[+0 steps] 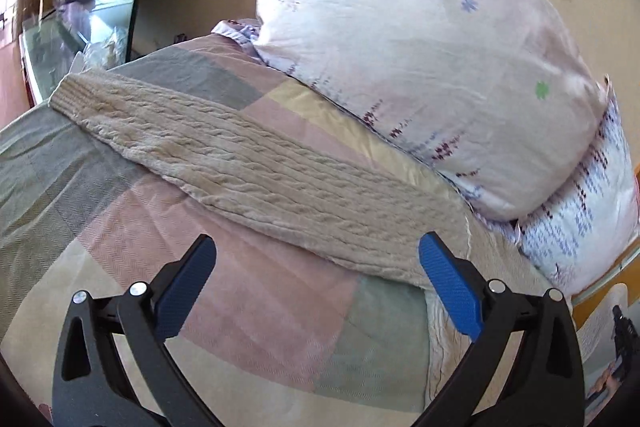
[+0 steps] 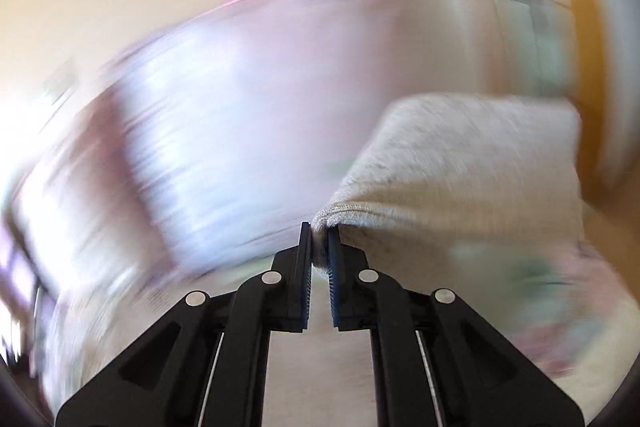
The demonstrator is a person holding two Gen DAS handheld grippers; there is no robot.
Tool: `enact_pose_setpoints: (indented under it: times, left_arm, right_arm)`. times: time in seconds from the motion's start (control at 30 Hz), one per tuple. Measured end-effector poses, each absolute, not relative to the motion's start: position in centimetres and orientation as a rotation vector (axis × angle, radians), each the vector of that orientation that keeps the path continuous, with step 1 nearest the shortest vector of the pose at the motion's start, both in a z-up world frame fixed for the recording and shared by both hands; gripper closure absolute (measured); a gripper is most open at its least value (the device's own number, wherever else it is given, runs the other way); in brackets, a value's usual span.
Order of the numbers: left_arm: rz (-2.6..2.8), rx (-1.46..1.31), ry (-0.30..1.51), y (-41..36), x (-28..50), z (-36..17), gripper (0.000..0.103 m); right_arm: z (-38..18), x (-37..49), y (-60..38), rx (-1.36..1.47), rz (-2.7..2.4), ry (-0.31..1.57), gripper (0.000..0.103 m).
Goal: Fold small clothes
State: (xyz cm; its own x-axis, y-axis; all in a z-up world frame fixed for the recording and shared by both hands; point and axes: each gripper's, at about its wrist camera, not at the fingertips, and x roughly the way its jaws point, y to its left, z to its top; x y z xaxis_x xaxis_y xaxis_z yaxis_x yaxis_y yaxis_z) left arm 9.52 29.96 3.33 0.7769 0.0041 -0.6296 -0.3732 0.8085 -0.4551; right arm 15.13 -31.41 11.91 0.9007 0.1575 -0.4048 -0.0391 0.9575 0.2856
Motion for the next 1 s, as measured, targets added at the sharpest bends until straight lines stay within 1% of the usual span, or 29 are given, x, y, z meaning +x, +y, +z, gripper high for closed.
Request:
enact_pose_setpoints:
  times: [0.07, 0.13, 0.17, 0.2, 0.23, 0.27, 0.3, 0.33, 0.47, 0.57, 0.6, 0.63, 0.67, 0.73, 0.77, 0.8, 0.87, 0.93, 1.0]
  left_arm:
    - [0.233, -0.661, 0.651, 31.3, 9.5, 2.9, 0.006]
    - [0.241, -0.708, 0.646, 32.4, 9.2, 2.7, 0.012]
    - [0.244, -0.738, 0.643, 33.1, 9.0, 2.5, 0.014]
    - [0.249, -0.765, 0.636, 33.8, 8.7, 2.4, 0.015]
    - [0.263, -0.798, 0.634, 34.6, 8.4, 2.1, 0.016]
    - [0.279, -0.831, 0.63, 35.4, 8.1, 1.9, 0.017]
    - [0.297, -0.871, 0.627, 36.2, 7.9, 1.5, 0.02]
    - [0.316, -0.923, 0.625, 37.3, 7.6, 1.0, 0.026]
    - [0.339, -1.088, 0.557, 40.5, 6.6, 0.0, 0.038]
    - [0.368, -1.146, 0.539, 41.9, 6.9, -0.3, 0.049]
    - [0.369, -1.163, 0.532, 42.4, 7.1, -0.5, 0.054]
    - [0.375, -1.182, 0.535, 43.0, 7.5, -0.7, 0.062]
    - [0.379, -1.197, 0.542, 43.5, 8.0, -0.9, 0.067]
    - [0.392, -1.197, 0.569, 44.2, 9.1, -1.2, 0.091]
    - [0.403, -1.162, 0.593, 44.2, 9.7, -1.0, 0.094]
    - [0.412, -1.113, 0.605, 43.8, 10.0, -0.2, 0.095]
    - [0.396, -0.933, 0.609, 41.3, 11.3, 3.2, 0.096]
    - [0.286, -0.726, 0.586, 36.3, 13.0, 8.0, 0.097]
    - [0.162, -0.492, 0.553, 29.2, 14.2, 12.4, 0.097]
  right_arm:
    - [10.2, 15.3, -23.3, 0.139, 0.299, 0.543, 0.093]
    - [7.2, 15.1, -16.6, 0.046, 0.496, 0.696, 0.091]
    - [6.6, 14.7, -15.4, 0.034, 0.524, 0.717, 0.089]
    - [6.3, 14.2, -14.8, 0.031, 0.535, 0.716, 0.085]
    - [6.4, 13.9, -15.0, 0.035, 0.521, 0.699, 0.067]
    - [6.8, 13.8, -15.8, 0.047, 0.491, 0.676, 0.042]
    - [7.2, 14.0, -17.1, 0.073, 0.446, 0.652, 0.033]
    - [7.7, 14.2, -18.5, 0.101, 0.409, 0.636, 0.029]
    - [8.2, 15.0, -23.2, 0.163, 0.308, 0.651, 0.028]
    - [7.0, 14.3, -25.0, 0.18, 0.251, 0.665, 0.026]
    - [6.8, 14.3, -25.7, 0.196, 0.24, 0.672, 0.026]
    - [6.5, 14.1, -26.1, 0.21, 0.235, 0.677, 0.025]
    - [6.4, 13.9, -26.6, 0.22, 0.23, 0.681, 0.025]
    - [6.0, 13.8, -27.3, 0.241, 0.225, 0.689, 0.025]
    - [5.8, 13.6, -27.7, 0.249, 0.22, 0.692, 0.025]
    - [5.7, 13.4, -28.0, 0.256, 0.217, 0.694, 0.025]
    - [5.6, 13.0, -28.8, 0.266, 0.214, 0.694, 0.025]
    - [5.4, 12.3, -29.9, 0.267, 0.189, 0.684, 0.025]
    - [5.3, 11.9, -31.1, 0.275, 0.168, 0.677, 0.025]
